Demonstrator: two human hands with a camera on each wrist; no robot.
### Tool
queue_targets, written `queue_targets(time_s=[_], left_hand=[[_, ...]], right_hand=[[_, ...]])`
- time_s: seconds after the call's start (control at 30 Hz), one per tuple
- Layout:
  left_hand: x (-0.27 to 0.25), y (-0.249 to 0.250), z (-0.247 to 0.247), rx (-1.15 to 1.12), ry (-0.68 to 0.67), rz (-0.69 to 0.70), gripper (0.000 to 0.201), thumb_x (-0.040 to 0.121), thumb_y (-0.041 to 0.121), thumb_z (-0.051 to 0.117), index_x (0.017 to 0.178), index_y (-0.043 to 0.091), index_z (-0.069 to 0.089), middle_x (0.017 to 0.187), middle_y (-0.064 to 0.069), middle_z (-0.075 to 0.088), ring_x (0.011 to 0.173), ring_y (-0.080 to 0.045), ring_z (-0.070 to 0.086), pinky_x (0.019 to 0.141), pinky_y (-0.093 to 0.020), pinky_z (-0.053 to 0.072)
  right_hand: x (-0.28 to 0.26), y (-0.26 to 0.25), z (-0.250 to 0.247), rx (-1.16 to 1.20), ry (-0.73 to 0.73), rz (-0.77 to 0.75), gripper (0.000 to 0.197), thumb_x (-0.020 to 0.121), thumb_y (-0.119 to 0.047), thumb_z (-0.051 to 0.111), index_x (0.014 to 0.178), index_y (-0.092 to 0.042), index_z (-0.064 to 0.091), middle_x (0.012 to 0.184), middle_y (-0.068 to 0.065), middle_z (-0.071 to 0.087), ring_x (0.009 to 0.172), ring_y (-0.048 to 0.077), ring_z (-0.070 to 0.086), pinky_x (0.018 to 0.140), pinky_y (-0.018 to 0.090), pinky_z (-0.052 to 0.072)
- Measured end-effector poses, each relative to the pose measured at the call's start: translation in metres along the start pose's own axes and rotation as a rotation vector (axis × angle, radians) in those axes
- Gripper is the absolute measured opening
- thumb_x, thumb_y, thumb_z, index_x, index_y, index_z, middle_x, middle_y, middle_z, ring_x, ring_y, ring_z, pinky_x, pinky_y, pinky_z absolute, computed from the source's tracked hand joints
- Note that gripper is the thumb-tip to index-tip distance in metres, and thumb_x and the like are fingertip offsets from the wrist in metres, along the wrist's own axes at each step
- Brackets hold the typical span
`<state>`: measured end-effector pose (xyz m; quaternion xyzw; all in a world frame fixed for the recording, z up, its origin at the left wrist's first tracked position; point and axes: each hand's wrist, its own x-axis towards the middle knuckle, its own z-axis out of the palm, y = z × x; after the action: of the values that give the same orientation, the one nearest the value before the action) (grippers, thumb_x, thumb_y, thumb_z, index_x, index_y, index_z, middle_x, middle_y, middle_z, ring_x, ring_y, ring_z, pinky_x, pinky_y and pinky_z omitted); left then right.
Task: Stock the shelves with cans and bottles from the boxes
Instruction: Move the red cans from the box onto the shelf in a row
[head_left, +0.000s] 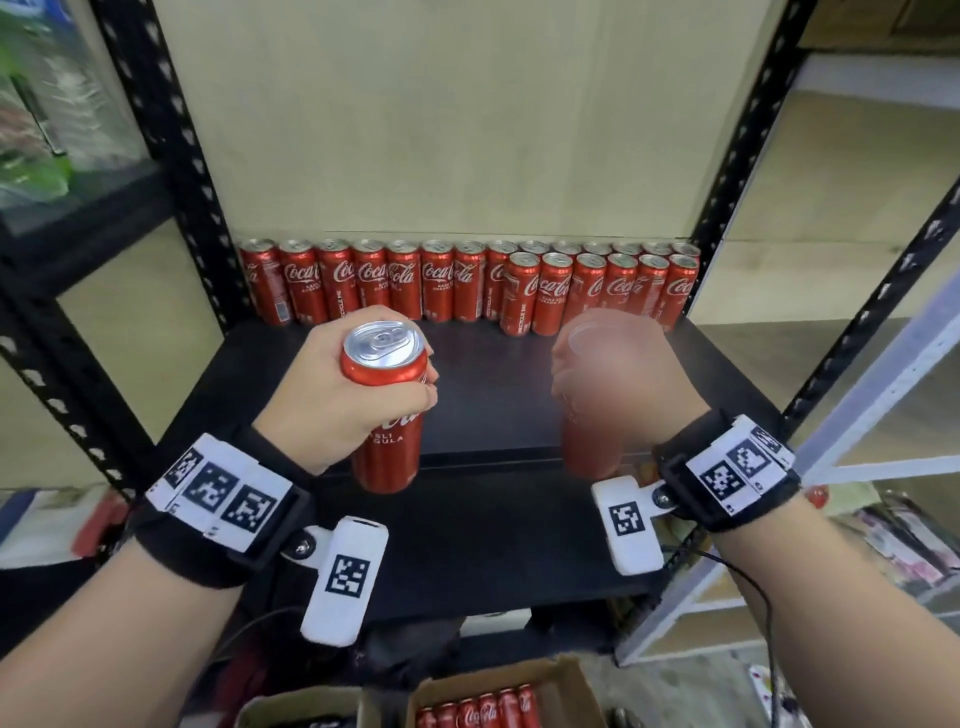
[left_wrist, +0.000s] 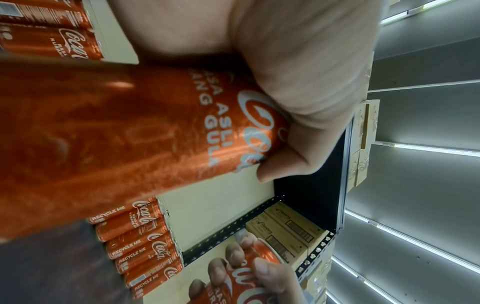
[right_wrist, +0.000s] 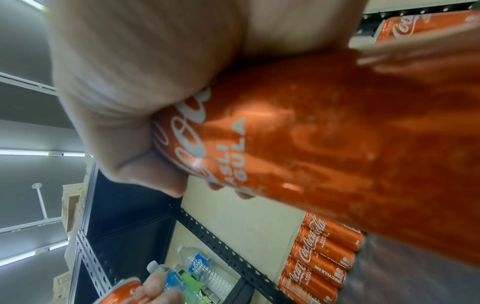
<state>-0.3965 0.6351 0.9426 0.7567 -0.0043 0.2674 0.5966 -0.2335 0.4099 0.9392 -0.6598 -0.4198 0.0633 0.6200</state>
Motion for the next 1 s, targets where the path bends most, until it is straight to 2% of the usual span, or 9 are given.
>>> queue_targets(time_s=[0.1, 0.2, 0.33, 0.57, 0.73, 0.83, 1.0], left_hand=[[0.018, -0.017, 0.011, 0.021, 0.030, -0.023, 0.036, 0.057, 0.015, 0.080, 0.089, 0.008, 0.066, 0.083, -0.014, 0.071, 0.085, -0.038, 0.070, 0.082, -0.050, 0.058], [0.038, -0.040, 0.027, 0.049, 0.069, -0.048, 0.033, 0.061, 0.003, 0.079, 0.091, 0.005, 0.065, 0.083, -0.013, 0.072, 0.086, -0.036, 0.071, 0.084, -0.050, 0.058], [0.067, -0.070, 0.056, 0.082, 0.147, -0.066, 0.034, 0.058, 0.010, 0.081, 0.089, 0.012, 0.067, 0.083, -0.011, 0.073, 0.085, -0.032, 0.072, 0.084, -0.050, 0.059], [0.110, -0.114, 0.102, 0.057, 0.226, -0.191, 0.034, 0.060, 0.003, 0.080, 0.091, 0.009, 0.066, 0.086, -0.013, 0.073, 0.087, -0.031, 0.072, 0.088, -0.053, 0.058], [0.121, -0.136, 0.121, 0.020, 0.278, -0.238, 0.035, 0.061, 0.001, 0.080, 0.091, 0.009, 0.065, 0.085, -0.012, 0.072, 0.089, -0.035, 0.071, 0.087, -0.051, 0.057], [0.123, -0.145, 0.125, 0.023, 0.300, -0.239, 0.036, 0.061, 0.003, 0.080, 0.093, 0.010, 0.065, 0.086, -0.011, 0.072, 0.087, -0.029, 0.071, 0.085, -0.048, 0.058], [0.121, -0.148, 0.126, 0.061, 0.246, -0.231, 0.035, 0.065, 0.006, 0.082, 0.095, 0.015, 0.065, 0.091, -0.007, 0.073, 0.088, -0.021, 0.072, 0.083, -0.033, 0.057]], right_hand=[[0.023, 0.023, -0.005, 0.024, -0.022, 0.011, 0.024, 0.069, 0.025, 0.069, 0.082, 0.005, 0.064, 0.074, 0.015, 0.068, 0.069, 0.024, 0.067, 0.071, 0.037, 0.057], [0.048, 0.054, -0.017, 0.049, -0.061, 0.014, 0.023, 0.067, 0.021, 0.071, 0.082, 0.006, 0.064, 0.074, 0.016, 0.068, 0.068, 0.025, 0.067, 0.070, 0.041, 0.056], [0.079, 0.095, -0.034, 0.070, -0.121, 0.016, 0.021, 0.065, 0.013, 0.073, 0.082, 0.003, 0.066, 0.075, 0.015, 0.070, 0.069, 0.024, 0.068, 0.071, 0.042, 0.056], [0.112, 0.149, -0.055, 0.109, -0.199, 0.049, 0.022, 0.065, 0.000, 0.079, 0.084, -0.003, 0.068, 0.078, 0.012, 0.072, 0.074, 0.026, 0.070, 0.076, 0.044, 0.057], [0.119, 0.173, -0.058, 0.124, -0.221, 0.076, 0.023, 0.065, -0.003, 0.080, 0.085, -0.004, 0.068, 0.082, 0.010, 0.071, 0.078, 0.026, 0.070, 0.076, 0.039, 0.056], [0.117, 0.183, -0.055, 0.153, -0.203, 0.076, 0.022, 0.065, -0.006, 0.080, 0.083, -0.007, 0.068, 0.082, 0.007, 0.071, 0.078, 0.026, 0.069, 0.076, 0.040, 0.056], [0.106, 0.187, -0.056, 0.187, -0.176, 0.048, 0.023, 0.070, -0.002, 0.080, 0.089, -0.003, 0.067, 0.083, 0.009, 0.071, 0.079, 0.025, 0.069, 0.077, 0.037, 0.056]])
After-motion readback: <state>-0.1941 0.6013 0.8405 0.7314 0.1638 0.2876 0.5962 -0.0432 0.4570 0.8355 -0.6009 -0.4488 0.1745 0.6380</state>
